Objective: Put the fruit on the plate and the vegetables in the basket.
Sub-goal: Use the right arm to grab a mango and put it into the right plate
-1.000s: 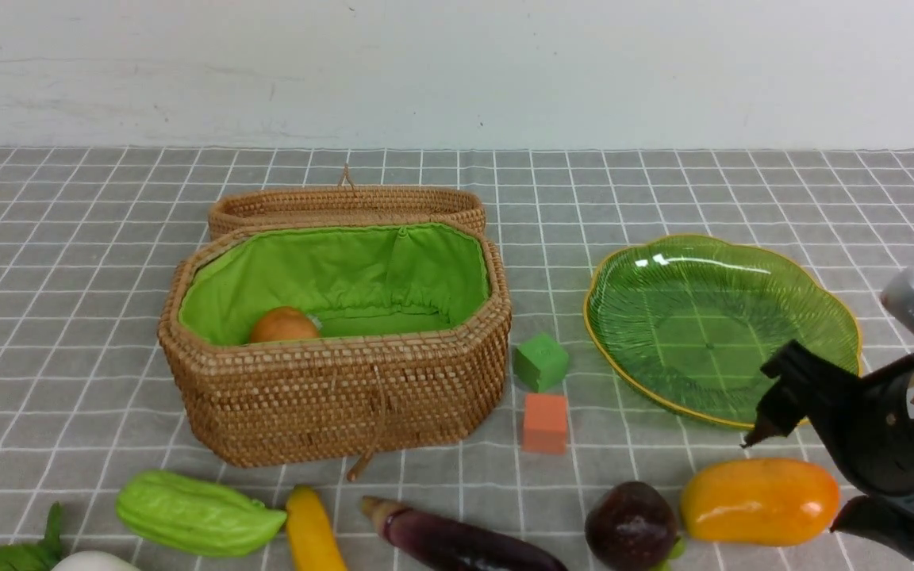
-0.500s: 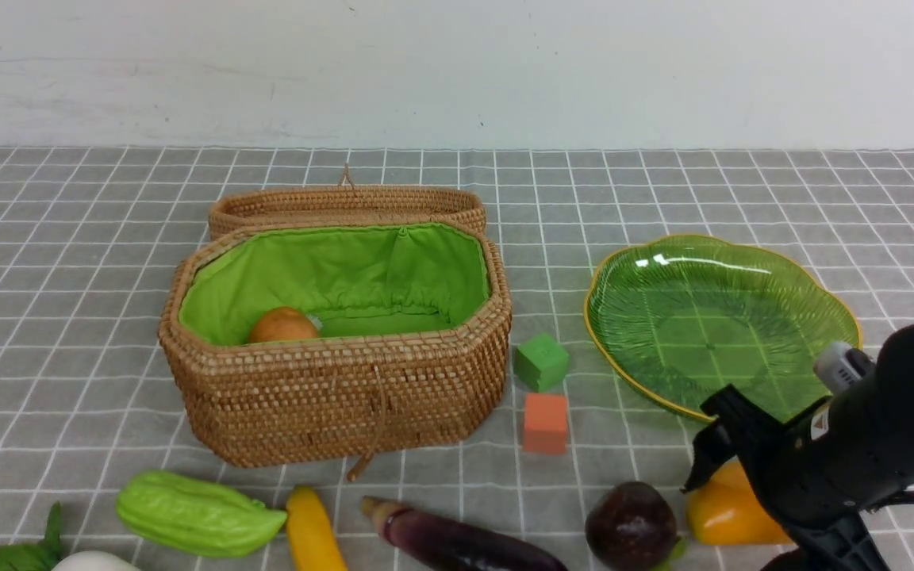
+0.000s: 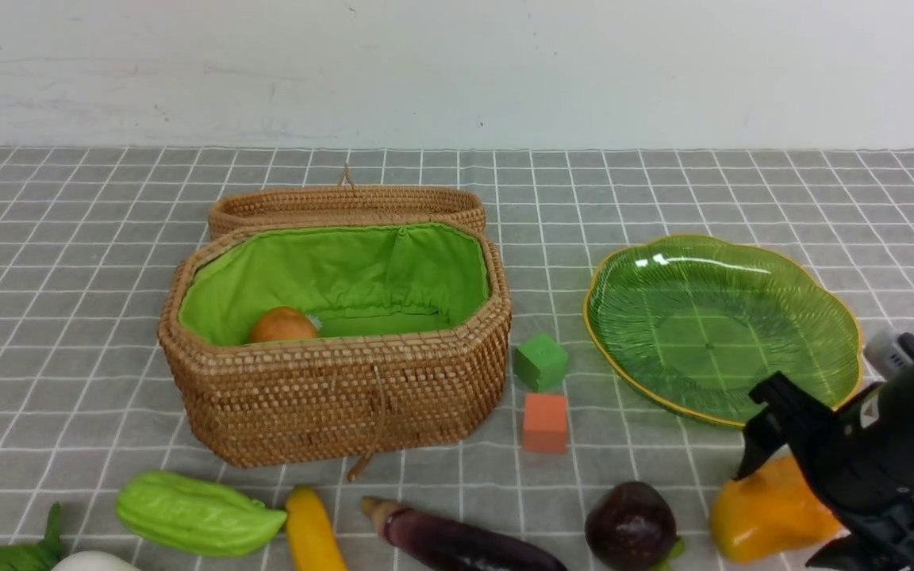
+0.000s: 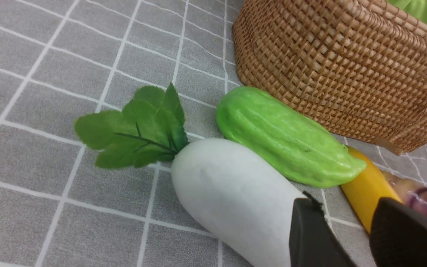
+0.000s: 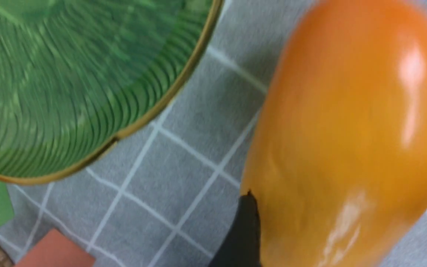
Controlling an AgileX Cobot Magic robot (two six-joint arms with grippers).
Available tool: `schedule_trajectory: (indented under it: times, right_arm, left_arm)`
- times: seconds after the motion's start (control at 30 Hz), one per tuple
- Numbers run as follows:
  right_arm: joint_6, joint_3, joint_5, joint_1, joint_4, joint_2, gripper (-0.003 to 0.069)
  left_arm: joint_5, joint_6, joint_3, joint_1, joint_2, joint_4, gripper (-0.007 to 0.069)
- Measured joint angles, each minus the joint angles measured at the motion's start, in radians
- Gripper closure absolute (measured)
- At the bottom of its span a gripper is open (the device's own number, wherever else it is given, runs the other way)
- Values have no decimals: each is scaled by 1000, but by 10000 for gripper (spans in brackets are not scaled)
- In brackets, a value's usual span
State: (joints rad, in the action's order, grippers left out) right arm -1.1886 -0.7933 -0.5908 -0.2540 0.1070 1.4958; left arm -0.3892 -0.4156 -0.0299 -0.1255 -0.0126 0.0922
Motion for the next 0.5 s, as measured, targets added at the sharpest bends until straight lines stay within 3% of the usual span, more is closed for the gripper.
schedule_trajectory:
  times: [0.33, 0.5]
  right_arm:
    - [-4, -2, 14, 45, -62, 25, 69]
    - [35, -8, 29, 49, -79, 32, 157]
  left_arm:
    - [0, 0, 0, 0, 0, 0, 386]
    - [0, 0, 0, 0, 0, 0, 386]
